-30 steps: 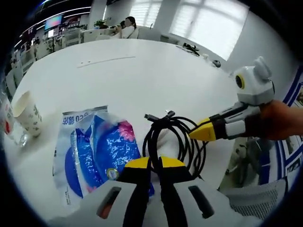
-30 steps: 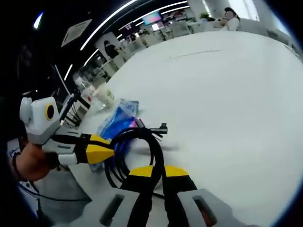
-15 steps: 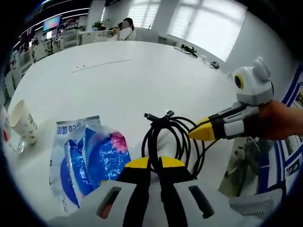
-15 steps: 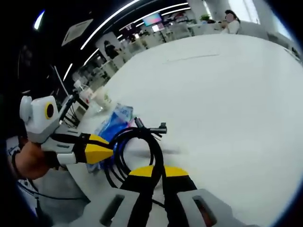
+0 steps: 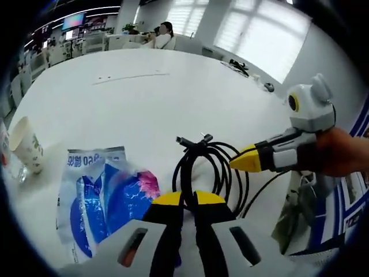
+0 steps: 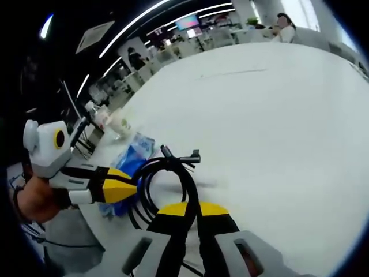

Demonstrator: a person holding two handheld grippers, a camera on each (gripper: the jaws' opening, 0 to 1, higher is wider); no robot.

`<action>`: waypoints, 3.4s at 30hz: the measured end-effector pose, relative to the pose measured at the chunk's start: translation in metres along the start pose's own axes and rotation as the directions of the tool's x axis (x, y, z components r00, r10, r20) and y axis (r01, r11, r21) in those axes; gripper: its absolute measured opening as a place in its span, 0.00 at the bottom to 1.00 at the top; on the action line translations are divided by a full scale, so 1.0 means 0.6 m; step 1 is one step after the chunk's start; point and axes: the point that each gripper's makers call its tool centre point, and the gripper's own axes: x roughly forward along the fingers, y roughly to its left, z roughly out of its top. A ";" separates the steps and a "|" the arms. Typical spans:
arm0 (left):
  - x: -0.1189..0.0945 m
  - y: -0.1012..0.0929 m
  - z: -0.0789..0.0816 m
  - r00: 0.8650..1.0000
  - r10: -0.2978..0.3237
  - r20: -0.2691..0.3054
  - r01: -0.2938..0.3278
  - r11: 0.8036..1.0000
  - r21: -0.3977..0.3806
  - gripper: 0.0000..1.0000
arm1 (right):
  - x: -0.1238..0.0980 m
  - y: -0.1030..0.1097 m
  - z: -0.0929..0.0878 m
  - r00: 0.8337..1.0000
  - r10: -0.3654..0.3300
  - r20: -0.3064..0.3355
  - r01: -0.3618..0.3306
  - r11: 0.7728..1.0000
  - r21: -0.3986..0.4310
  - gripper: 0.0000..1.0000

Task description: Arrange the tabletop items into an orderly group along one side of the table until the central work area is clear of visible clutter.

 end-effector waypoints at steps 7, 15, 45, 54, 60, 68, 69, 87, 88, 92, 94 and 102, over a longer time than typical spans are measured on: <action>0.015 0.012 0.012 1.000 0.011 0.008 -0.010 0.998 -0.060 0.04 | 0.017 -0.019 0.018 1.000 -0.001 -0.010 0.001 1.000 -0.016 0.01; 0.029 0.014 0.017 1.000 0.020 0.009 -0.019 0.992 -0.123 0.04 | 0.026 -0.033 0.033 1.000 -0.004 -0.023 0.004 1.000 -0.022 0.01; 0.050 0.042 0.017 0.999 0.041 -0.011 -0.042 0.992 -0.122 0.13 | 0.026 -0.044 0.042 1.000 -0.014 0.010 0.014 1.000 -0.023 0.08; 0.013 0.044 0.020 0.998 0.054 -0.007 -0.055 0.991 -0.121 0.19 | 0.016 -0.060 0.032 0.999 -0.026 0.020 0.027 0.999 -0.019 0.18; -0.012 0.046 0.015 0.998 0.065 -0.010 -0.066 0.990 -0.122 0.21 | 0.001 -0.061 0.028 0.999 -0.044 0.029 0.046 0.998 -0.054 0.18; -0.047 0.042 0.002 0.998 0.069 0.004 -0.068 0.987 -0.144 0.26 | -0.013 -0.046 0.018 0.998 -0.053 0.032 0.056 0.994 -0.099 0.19; -0.050 0.043 0.000 0.998 0.069 0.005 -0.067 0.987 -0.147 0.27 | -0.015 -0.043 0.017 0.998 -0.053 0.032 0.056 0.993 -0.101 0.19; -0.125 0.057 -0.036 0.994 0.096 0.044 -0.080 0.959 -0.270 0.35 | -0.015 -0.028 0.013 0.997 -0.065 0.037 0.071 0.982 -0.175 0.20; -0.129 0.058 -0.038 0.994 0.100 0.047 -0.084 0.957 -0.277 0.36 | -0.015 -0.027 0.012 0.997 -0.066 0.036 0.071 0.982 -0.176 0.20; -0.146 0.065 -0.051 0.990 0.124 0.060 -0.101 0.949 -0.299 0.36 | -0.015 -0.020 0.010 0.997 -0.063 0.034 0.068 0.981 -0.184 0.20; -0.152 0.068 -0.058 0.989 0.135 0.060 -0.110 0.945 -0.308 0.36 | -0.014 -0.018 0.009 0.998 -0.060 0.032 0.065 0.980 -0.187 0.20; -0.183 0.082 -0.091 0.979 0.191 0.070 -0.150 0.909 -0.389 0.36 | -0.003 0.007 0.007 0.999 -0.038 0.012 0.040 0.975 -0.219 0.20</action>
